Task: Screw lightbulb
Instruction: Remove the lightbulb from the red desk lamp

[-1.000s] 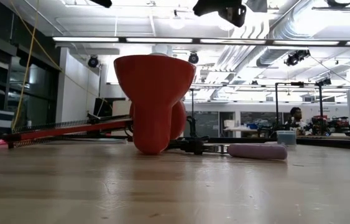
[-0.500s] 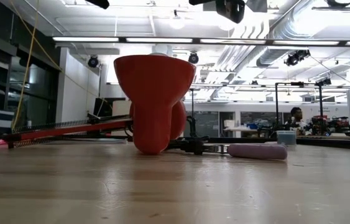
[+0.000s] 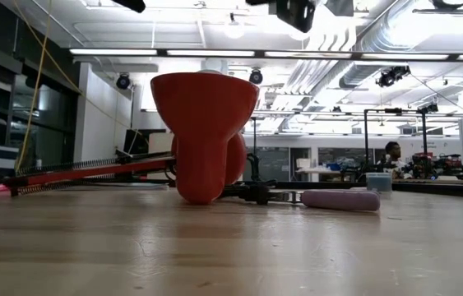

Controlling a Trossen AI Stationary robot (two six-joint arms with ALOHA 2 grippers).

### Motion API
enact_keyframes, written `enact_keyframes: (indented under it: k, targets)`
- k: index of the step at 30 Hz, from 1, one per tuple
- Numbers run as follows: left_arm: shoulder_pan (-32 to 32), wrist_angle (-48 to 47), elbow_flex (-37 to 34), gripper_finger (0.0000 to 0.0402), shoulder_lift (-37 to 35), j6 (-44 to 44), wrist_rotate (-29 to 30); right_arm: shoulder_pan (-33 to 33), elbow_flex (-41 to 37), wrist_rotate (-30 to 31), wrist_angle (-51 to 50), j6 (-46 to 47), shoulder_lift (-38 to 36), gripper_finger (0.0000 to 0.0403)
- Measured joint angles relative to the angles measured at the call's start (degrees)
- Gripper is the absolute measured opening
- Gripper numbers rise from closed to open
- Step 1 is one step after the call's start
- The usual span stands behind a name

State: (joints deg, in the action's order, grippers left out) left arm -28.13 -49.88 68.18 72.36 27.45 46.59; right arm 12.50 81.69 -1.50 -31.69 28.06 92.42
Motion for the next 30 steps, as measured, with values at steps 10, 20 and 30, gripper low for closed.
enact_keyframes:
  k: [10,20,30]
  targets:
    - [0.8,0.2,0.0,0.0000,0.1,1.5,-1.4,0.5,0.0,-1.2,7.8,-5.8,4.4,0.0267]
    - [0.8,1.9,0.0,0.0000,7.8,1.2,-6.2,0.4,0.0,7.4,7.1,-21.6,5.3,0.0315]
    - [-0.3,15.8,0.1,0.0000,10.2,-13.9,-16.6,0.4,0.0,9.6,-7.2,-9.6,5.1,0.0027]
